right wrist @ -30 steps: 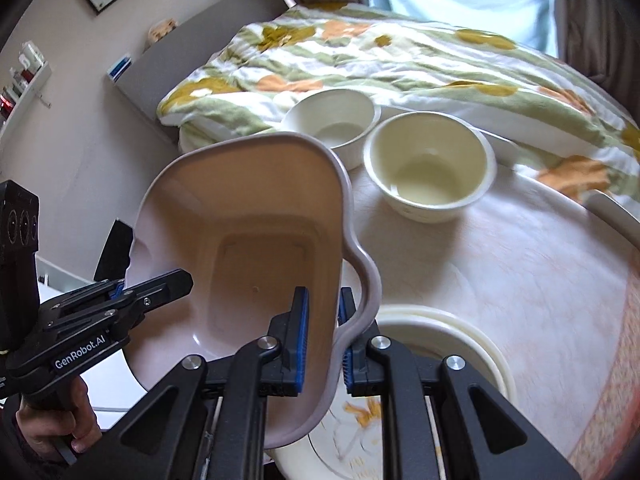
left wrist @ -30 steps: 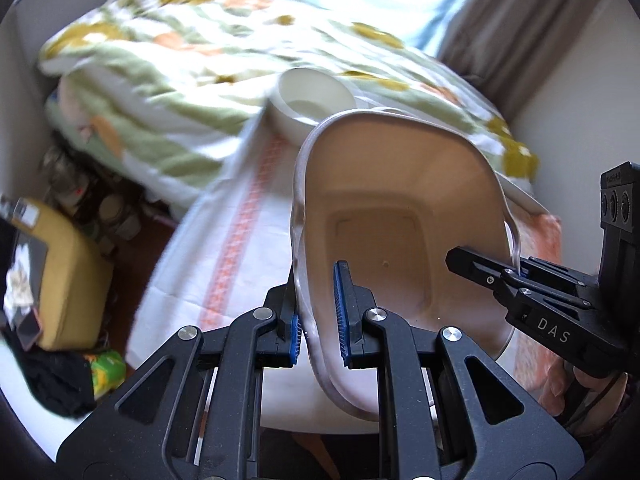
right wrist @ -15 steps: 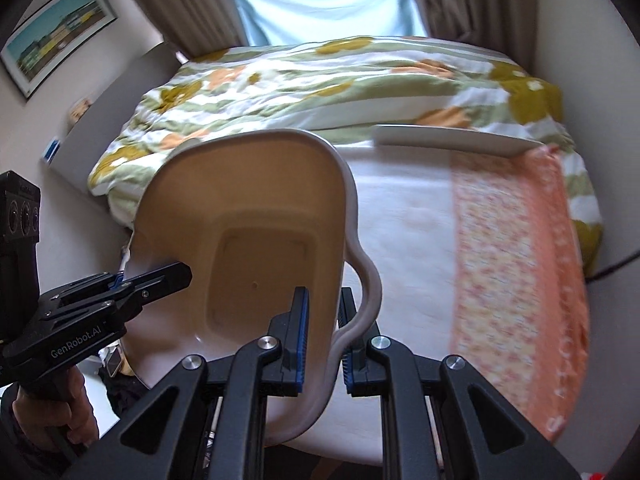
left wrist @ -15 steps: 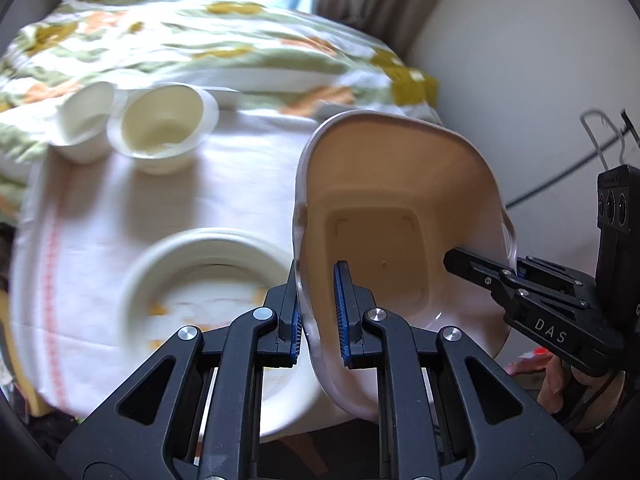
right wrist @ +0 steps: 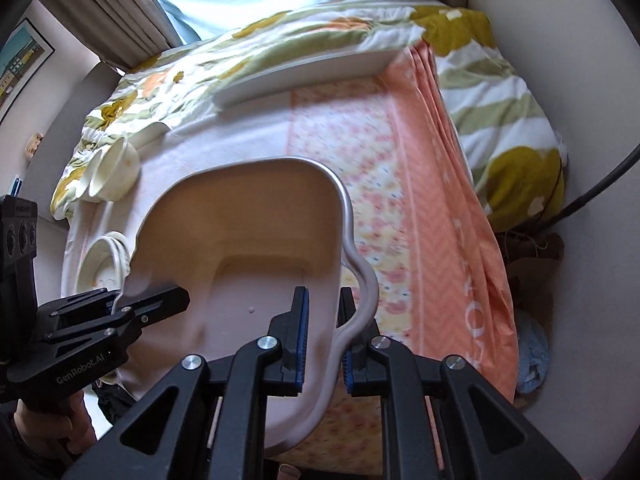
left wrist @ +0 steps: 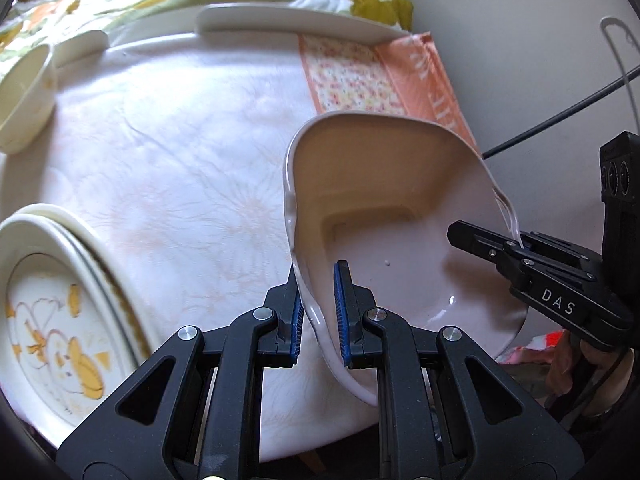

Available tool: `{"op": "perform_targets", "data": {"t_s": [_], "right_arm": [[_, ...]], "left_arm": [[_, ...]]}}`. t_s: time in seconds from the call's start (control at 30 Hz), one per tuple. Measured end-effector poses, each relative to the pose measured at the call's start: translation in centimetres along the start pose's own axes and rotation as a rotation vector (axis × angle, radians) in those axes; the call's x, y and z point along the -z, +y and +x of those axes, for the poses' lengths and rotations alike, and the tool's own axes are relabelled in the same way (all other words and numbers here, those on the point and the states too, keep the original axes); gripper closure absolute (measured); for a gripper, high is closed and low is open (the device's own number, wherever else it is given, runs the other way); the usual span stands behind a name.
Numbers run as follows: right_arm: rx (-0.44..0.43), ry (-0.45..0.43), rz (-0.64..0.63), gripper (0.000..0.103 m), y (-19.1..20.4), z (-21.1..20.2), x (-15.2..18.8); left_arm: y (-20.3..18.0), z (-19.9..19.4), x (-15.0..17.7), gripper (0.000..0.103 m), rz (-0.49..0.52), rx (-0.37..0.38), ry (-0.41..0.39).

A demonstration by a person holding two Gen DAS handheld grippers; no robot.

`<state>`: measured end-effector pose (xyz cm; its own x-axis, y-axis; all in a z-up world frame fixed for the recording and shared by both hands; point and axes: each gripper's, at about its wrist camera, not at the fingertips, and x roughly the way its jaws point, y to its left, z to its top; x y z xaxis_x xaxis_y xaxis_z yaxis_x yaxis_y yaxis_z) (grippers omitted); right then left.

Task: Organize plates and bowls
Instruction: 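Carry the pink dish with both tools and lower it onto the table, then open both tools to release the pink dish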

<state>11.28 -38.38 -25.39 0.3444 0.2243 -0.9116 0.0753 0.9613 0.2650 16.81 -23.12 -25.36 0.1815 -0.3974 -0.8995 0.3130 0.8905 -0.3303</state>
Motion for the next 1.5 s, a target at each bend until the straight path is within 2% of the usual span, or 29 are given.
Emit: {"op": "perform_targets", "data": {"t_s": [0.33,0.4,0.47,0.5,0.53,0.6,0.73,0.77,0.8,0.83,0.87,0.9,0.93,1.07,1.23,1.3,1.37,1.5], "right_arm": [[-0.026,0.048,0.003,0.090,-2.6,2.2,0.1],[-0.034,0.049,0.008,0.090,-2.9,2.3,0.2],[-0.037,0.048,0.013,0.090,-3.1,2.3,0.2],[-0.040,0.048,0.015,0.090,-3.2,2.3,0.1],[-0.044,0.049,0.017,0.090,-3.3,2.3,0.1],[-0.049,0.049,0.020,0.090,-3.4,2.2,-0.1],[-0.056,0.048,0.029,0.089,-3.6,1.9,-0.5],[-0.062,0.044,0.035,0.086,-3.7,1.7,-0.5],[-0.072,0.034,0.040,0.070,-3.7,1.5,-0.6],[-0.086,0.020,0.044,0.045,-3.8,1.1,-0.7],[-0.104,0.005,0.048,0.032,-3.8,0.7,-0.9],[-0.119,-0.011,0.050,0.013,-3.8,0.2,-1.0],[-0.124,-0.026,0.049,0.009,-3.8,-0.3,-1.1],[-0.125,-0.078,0.036,0.008,-3.1,-2.5,-1.8],[-0.162,-0.179,-0.021,0.008,-1.0,-5.4,-2.9],[-0.171,-0.225,-0.081,0.007,0.7,-6.5,-3.4],[-0.193,-0.274,-0.149,0.000,2.7,-7.5,-3.9],[-0.231,-0.332,-0.249,0.000,7.0,-8.7,-4.6]], "left_arm": [[-0.1,2.8,-0.1,0.091,0.014,-0.051,0.046],[-0.5,3.0,0.0,0.088,0.030,-0.068,0.049],[-0.9,3.1,0.0,0.078,0.051,-0.083,0.050],[-1.1,3.2,0.0,0.062,0.062,-0.093,0.051],[-1.4,3.1,0.0,0.040,0.074,-0.102,0.050],[-1.7,2.7,-0.1,0.018,0.084,-0.115,0.029],[-2.2,2.0,-0.4,0.013,0.115,-0.145,0.012],[-2.2,1.9,-0.4,0.013,0.124,-0.159,0.014],[-2.2,1.7,-0.3,0.013,0.128,-0.165,0.016],[-2.2,1.6,-0.3,0.013,0.128,-0.171,0.016],[-2.2,1.4,-0.3,0.013,0.126,-0.176,0.015],[-2.2,1.0,-0.3,0.013,0.123,-0.177,0.011],[-2.1,0.5,-0.2,0.013,0.121,-0.179,0.004],[-1.9,-2.2,0.0,0.012,0.122,-0.196,-0.043],[-0.9,-6.6,-0.4,0.012,0.096,-0.210,-0.144],[0.2,-8.5,-0.4,0.012,0.059,-0.211,-0.183],[1.7,-10.3,-0.3,0.012,0.008,-0.217,-0.222],[5.4,-14.1,0.2,0.012,-0.092,-0.243,-0.291]]}}
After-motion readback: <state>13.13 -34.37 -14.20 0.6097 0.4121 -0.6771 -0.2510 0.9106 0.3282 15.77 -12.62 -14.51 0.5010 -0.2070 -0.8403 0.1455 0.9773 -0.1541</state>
